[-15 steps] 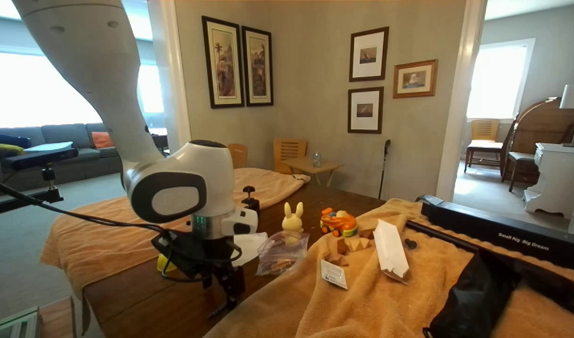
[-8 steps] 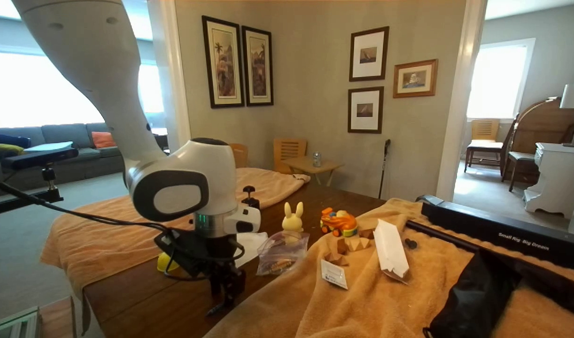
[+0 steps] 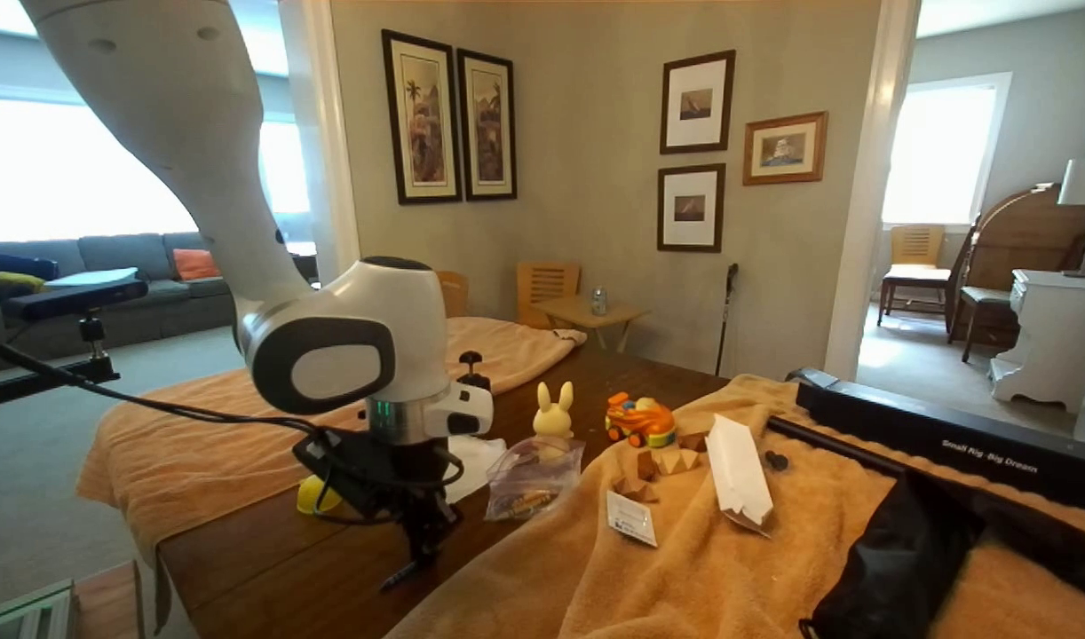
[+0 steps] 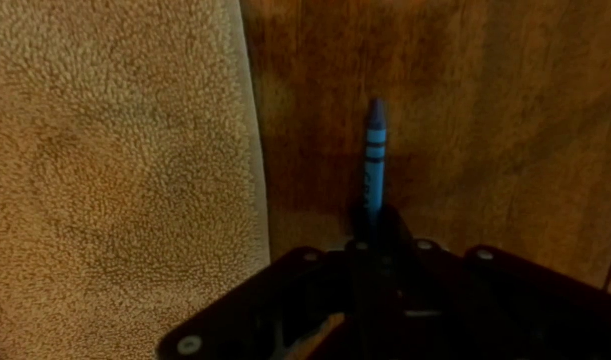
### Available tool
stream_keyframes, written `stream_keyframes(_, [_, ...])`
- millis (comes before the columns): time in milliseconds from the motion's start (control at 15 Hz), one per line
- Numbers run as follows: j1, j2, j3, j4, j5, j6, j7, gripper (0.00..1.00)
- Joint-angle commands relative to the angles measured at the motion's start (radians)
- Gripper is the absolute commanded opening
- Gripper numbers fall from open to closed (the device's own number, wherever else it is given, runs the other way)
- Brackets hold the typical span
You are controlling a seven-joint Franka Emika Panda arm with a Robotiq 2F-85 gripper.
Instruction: Pick up the crayon and put it into the clear plastic bag
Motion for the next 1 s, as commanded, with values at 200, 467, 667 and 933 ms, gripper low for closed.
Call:
stream_keyframes(200, [-0.003, -0.045, 0.021, -0.001, 0.043, -0.055, -0.037, 0.02])
stream_keyframes(467, [0.022, -0.266, 0.032, -0.038, 0.091, -0.175, -0.064, 0.02])
stream_keyframes(667, [0.033, -0.377, -0.021, -0.013, 0.042, -0.261, -0.026, 0.02])
stream_keyframes(933, [0.013, -0.417, -0.095, 0.038, 0.023, -0.264, -0.018, 0.02])
